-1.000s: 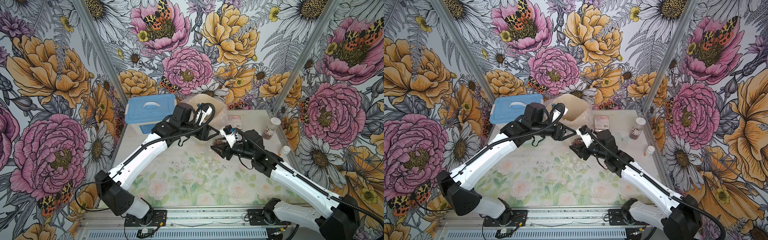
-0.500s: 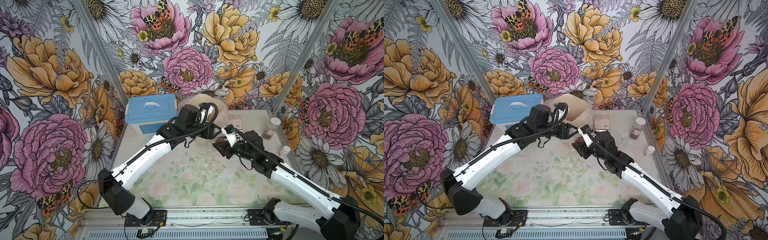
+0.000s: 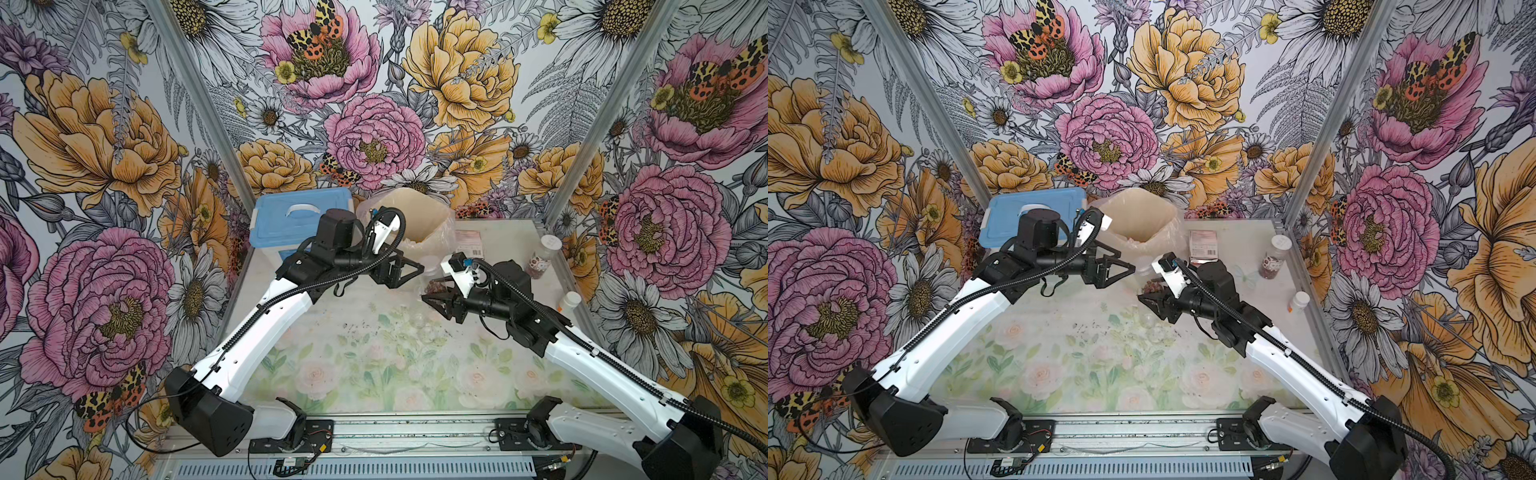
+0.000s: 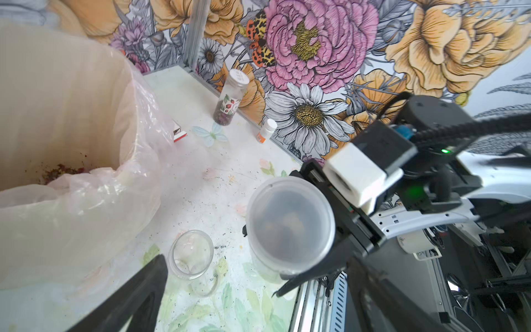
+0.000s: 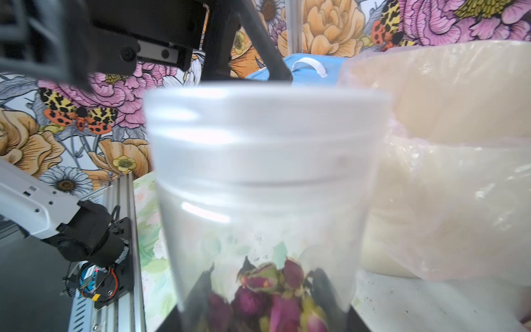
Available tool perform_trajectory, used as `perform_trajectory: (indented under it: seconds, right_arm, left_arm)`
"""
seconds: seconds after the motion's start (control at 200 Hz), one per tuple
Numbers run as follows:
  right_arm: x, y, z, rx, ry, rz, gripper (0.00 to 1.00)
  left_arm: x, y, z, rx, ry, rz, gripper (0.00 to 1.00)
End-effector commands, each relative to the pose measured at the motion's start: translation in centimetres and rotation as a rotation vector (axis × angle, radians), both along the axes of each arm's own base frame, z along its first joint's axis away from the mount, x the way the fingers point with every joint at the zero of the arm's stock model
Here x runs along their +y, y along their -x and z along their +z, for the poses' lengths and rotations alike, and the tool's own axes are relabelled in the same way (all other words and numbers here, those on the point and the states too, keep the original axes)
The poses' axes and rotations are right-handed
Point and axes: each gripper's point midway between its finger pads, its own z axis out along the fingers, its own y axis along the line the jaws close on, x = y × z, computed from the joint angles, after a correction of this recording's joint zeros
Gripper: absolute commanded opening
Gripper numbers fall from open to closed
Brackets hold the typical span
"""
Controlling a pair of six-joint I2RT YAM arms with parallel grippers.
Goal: Empty the moldy dried flower tea in the jars
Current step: Unscrew the lid from the jar.
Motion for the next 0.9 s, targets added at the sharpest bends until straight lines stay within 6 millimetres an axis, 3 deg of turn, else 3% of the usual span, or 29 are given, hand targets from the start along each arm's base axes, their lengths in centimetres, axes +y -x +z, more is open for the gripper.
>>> perform_trajectory:
  seconds: [0.0,0.185,0.51,0.77,0.895]
  right_arm:
    - [1.3,1.9,2.4,-0.015,-0.074,0.15,0.0]
    - [2.5,3.0,2.7,0.044,-0.104,0.256,0.0]
    - [3.0,3.6,2.7,0.048,-0.105,0.289,0.0]
    - [3.1,3.5,2.6,0.048,-0.102,0.286,0.0]
    - [3.1,3.5,2.5,0.051,-0.102,0.287,0.0]
  left_arm:
    - [0.4,3.6,2.2,-0.106,0.1,-0.217,0.99]
    - [0.3,5.0,2.3,-0.072,0.173,-0.362,0.99]
    - [-1.0,3.5,0.9,-0.009,0.166,-0.382,0.98]
    - [-1.4,2.9,0.1,0.013,0.149,-0.364,0.84]
    - [-1.4,2.7,0.0,0.017,0.138,-0.348,0.82]
